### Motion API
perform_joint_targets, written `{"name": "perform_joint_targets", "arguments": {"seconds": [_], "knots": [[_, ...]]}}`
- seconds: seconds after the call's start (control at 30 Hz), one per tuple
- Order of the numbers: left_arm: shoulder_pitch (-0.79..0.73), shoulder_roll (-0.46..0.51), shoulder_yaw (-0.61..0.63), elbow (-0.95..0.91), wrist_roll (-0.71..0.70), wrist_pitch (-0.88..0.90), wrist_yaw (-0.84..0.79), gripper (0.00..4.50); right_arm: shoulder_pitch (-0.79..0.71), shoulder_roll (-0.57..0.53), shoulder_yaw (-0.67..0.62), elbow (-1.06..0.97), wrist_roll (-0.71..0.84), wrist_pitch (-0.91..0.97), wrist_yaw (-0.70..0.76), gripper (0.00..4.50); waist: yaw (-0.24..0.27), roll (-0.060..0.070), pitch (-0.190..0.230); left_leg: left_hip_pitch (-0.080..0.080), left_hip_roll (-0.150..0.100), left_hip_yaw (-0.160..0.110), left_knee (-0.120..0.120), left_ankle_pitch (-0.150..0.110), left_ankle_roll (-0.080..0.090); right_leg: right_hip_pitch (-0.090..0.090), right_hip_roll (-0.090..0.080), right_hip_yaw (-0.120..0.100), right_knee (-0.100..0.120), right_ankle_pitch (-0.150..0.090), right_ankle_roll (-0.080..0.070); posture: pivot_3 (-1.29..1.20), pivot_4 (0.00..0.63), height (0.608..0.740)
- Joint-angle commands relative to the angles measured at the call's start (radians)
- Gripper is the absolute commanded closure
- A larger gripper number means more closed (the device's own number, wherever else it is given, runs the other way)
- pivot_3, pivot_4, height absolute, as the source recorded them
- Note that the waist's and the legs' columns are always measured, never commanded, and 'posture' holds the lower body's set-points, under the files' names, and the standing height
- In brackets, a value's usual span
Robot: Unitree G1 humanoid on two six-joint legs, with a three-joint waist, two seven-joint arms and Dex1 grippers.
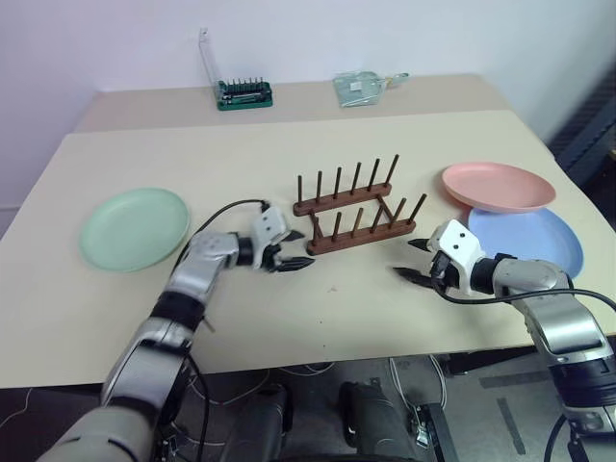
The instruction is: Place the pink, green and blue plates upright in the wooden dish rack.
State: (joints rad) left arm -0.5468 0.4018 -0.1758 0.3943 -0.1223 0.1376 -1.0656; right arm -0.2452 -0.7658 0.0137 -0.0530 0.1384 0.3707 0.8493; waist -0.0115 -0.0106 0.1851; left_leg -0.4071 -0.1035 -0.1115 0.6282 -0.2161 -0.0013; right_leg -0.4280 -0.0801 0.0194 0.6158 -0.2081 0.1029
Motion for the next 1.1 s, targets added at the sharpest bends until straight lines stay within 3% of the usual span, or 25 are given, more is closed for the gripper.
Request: {"name": "perform_joint_targets", "arguments": {"seconds": [0.03,0.1,0.13,0.27,0.4,0.67,0.83,1.03,1.1], "knots": [[0.096,0.020,-0.049,-0.226,-0.020,0.128,-0.008,3.13,-0.019,-0.004,-0.004,0.001,-0.009,-0.021,0.000,3.35,0.001,0.001,0.000,0.000,0.000,0.000,0.000,0.000,0.000,0.000,0.000,0.000,0.000,0.000,0.000,0.00,0.150,0.740],[0.129,0.001,-0.100,-0.336,0.001,0.178,0.024,4.11,-0.030,0.000,0.006,0.019,-0.026,-0.028,-0.008,4.40,0.006,0.001,0.000,0.000,0.000,0.000,0.001,0.000,0.000,0.000,0.000,0.000,0.000,0.000,0.000,0.00,0.150,0.740],[0.135,-0.007,-0.115,-0.367,0.009,0.197,0.040,4.48,-0.034,0.001,0.011,0.025,-0.033,-0.032,-0.012,4.50,0.013,0.001,0.000,0.000,-0.001,0.000,0.001,0.000,0.000,0.001,-0.001,0.000,0.000,0.000,0.000,0.00,0.150,0.740],[0.118,-0.083,-0.193,-0.375,0.130,0.255,0.201,4.48,-0.091,0.027,0.066,0.100,-0.100,-0.059,-0.054,4.50,0.027,0.000,0.000,0.000,-0.002,0.000,0.003,0.000,0.000,0.002,-0.001,0.000,-0.001,0.000,0.000,0.00,0.150,0.740],[0.089,-0.155,-0.178,-0.297,0.186,0.348,0.367,4.48,-0.163,0.091,0.122,0.198,-0.167,-0.083,-0.111,4.50,0.025,0.000,-0.001,0.001,-0.002,0.000,0.003,0.000,0.001,0.003,-0.001,0.000,-0.001,0.000,0.000,0.00,0.150,0.740],[-0.028,-0.188,-0.109,-0.078,0.232,0.293,0.606,4.48,-0.306,0.191,0.166,0.412,-0.256,-0.192,-0.210,4.50,0.011,-0.001,-0.003,0.007,-0.001,0.000,0.001,0.000,0.000,0.008,0.001,0.000,-0.001,0.000,0.000,0.00,0.150,0.740],[-0.068,-0.186,-0.098,0.008,0.236,0.259,0.658,4.48,-0.375,0.221,0.167,0.519,-0.276,-0.251,-0.243,4.50,0.000,-0.001,-0.003,0.012,-0.001,0.000,0.000,0.000,0.000,0.013,0.002,0.000,-0.001,0.000,0.001,0.00,0.150,0.740],[-0.056,-0.185,-0.104,-0.018,0.231,0.238,0.642,4.48,-0.392,0.198,0.160,0.541,-0.295,-0.324,-0.240,4.50,-0.001,0.000,-0.003,0.015,-0.002,0.000,-0.002,0.000,0.000,0.015,0.001,0.000,-0.001,-0.001,0.001,0.00,0.150,0.740],[-0.032,-0.182,-0.110,-0.085,0.209,0.200,0.602,4.50,-0.366,0.147,0.125,0.452,-0.248,-0.331,-0.162,3.99,-0.001,0.000,-0.003,0.015,-0.002,0.000,-0.002,0.000,0.000,0.015,0.001,0.000,-0.001,-0.001,0.001,0.00,0.150,0.740]]}}
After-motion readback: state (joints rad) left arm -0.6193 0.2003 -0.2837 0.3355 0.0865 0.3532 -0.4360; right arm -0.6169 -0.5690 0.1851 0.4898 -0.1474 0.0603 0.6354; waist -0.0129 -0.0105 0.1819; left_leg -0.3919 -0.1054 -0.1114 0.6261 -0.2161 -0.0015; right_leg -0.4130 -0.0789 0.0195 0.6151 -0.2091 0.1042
